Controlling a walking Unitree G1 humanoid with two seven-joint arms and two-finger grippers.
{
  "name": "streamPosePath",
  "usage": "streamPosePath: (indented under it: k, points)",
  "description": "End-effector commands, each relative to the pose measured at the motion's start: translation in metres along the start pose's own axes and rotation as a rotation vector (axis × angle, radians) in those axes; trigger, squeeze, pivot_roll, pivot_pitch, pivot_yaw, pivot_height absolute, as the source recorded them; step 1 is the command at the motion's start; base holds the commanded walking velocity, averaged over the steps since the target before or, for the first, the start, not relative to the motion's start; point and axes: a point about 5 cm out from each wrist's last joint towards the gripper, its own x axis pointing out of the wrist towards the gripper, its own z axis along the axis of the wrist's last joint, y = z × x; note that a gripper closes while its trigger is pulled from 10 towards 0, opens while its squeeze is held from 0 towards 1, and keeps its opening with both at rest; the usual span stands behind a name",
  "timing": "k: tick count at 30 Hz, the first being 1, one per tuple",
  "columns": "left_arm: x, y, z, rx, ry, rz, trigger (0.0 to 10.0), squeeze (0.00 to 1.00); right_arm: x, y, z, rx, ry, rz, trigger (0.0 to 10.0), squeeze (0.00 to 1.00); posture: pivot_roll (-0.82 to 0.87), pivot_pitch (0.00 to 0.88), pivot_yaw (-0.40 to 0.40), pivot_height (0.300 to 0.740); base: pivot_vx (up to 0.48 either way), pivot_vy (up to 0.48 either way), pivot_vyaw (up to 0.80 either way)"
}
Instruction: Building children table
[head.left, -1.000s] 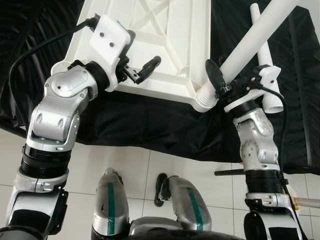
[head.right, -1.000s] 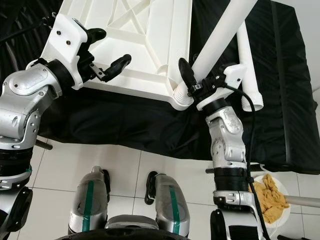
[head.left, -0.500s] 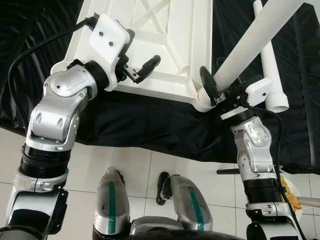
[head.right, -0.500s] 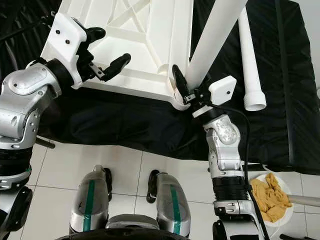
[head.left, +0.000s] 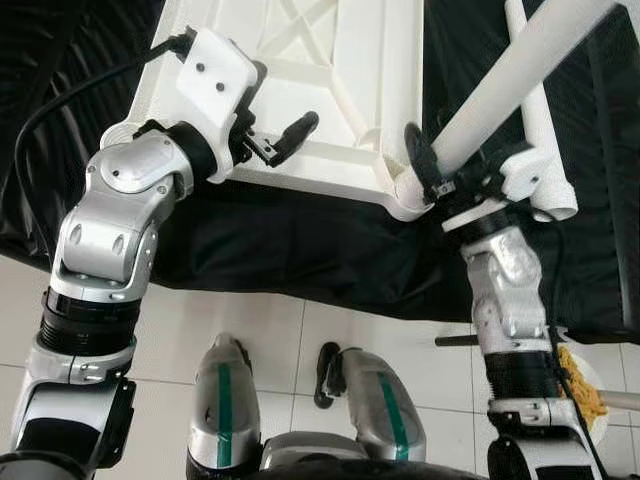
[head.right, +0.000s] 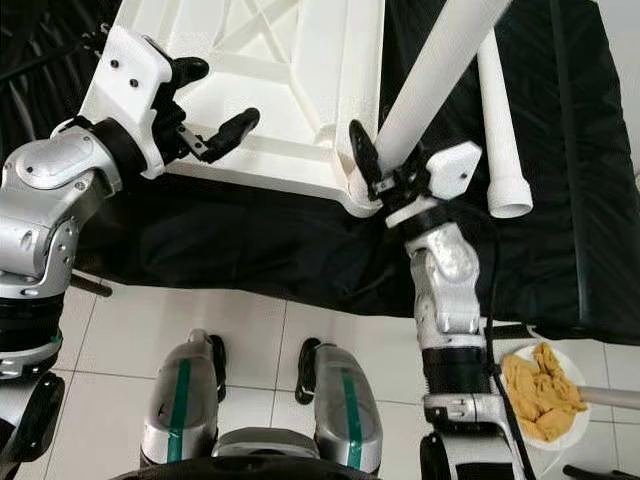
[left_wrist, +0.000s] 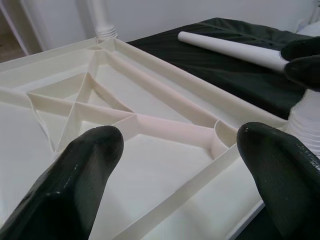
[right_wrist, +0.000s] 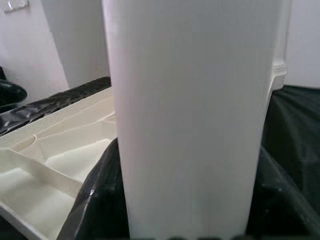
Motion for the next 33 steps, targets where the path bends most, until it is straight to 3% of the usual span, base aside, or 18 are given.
streamPosePath:
  k: [1,3,4,6,13,14,18,27,28,33]
  points:
    - [0.002,-0.003,0.004,0.001,-0.01,-0.012,10.0,0.0,-0.011,-0.006,-0.018,0.04,0.109,-0.038,10.0,0.0,0.13,0.133,-0.08,0.74,0.0,0.0,0.0]
    - [0.005,-0.004,0.004,-0.003,-0.015,-0.016,10.0,0.0,0.011,-0.009,0.008,0.072,0.072,0.043,10.0,0.0,0.14,0.114,-0.093,0.74,0.0,0.0,0.0]
    - [0.005,-0.004,0.004,-0.003,-0.015,-0.016,10.0,0.0,0.011,-0.009,0.008,0.072,0.072,0.043,10.0,0.0,0.14,0.114,-0.093,0.74,0.0,0.0,0.0]
    - [0.008,-0.004,0.004,-0.009,-0.028,-0.017,10.0,0.0,0.029,-0.014,0.029,0.073,0.039,0.092,10.0,0.0,0.14,0.104,-0.098,0.74,0.0,0.0,0.0]
    - [0.014,-0.005,0.006,-0.038,-0.052,-0.053,10.0,0.03,0.046,-0.022,0.037,-0.045,0.076,0.167,10.0,0.0,0.15,0.084,-0.108,0.74,0.0,0.0,0.0]
    - [0.017,-0.006,0.008,-0.055,-0.066,-0.071,10.0,1.0,0.049,-0.024,0.036,-0.089,0.089,0.19,10.0,0.0,0.15,0.079,-0.113,0.74,0.0,0.0,0.0]
    - [0.021,-0.008,0.013,-0.087,-0.097,-0.106,10.0,1.0,0.051,-0.025,0.034,-0.138,0.118,0.229,10.0,0.0,0.15,0.072,-0.117,0.74,0.0,0.0,0.0]
    - [0.029,-0.01,0.038,-0.148,-0.211,-0.179,10.0,1.0,0.055,-0.023,0.027,-0.157,0.199,0.33,10.0,0.0,0.15,0.05,-0.123,0.74,0.0,0.0,0.0]
    - [0.031,-0.012,0.046,-0.178,-0.254,-0.22,10.0,0.0,0.055,-0.021,0.026,-0.156,0.208,0.366,10.0,0.0,0.15,0.045,-0.125,0.74,0.0,0.0,0.0]
    - [0.033,-0.018,0.066,-0.257,-0.363,-0.363,10.0,0.0,0.056,-0.016,0.022,-0.152,0.24,0.481,10.0,0.0,0.15,0.027,-0.126,0.74,0.0,0.0,0.0]
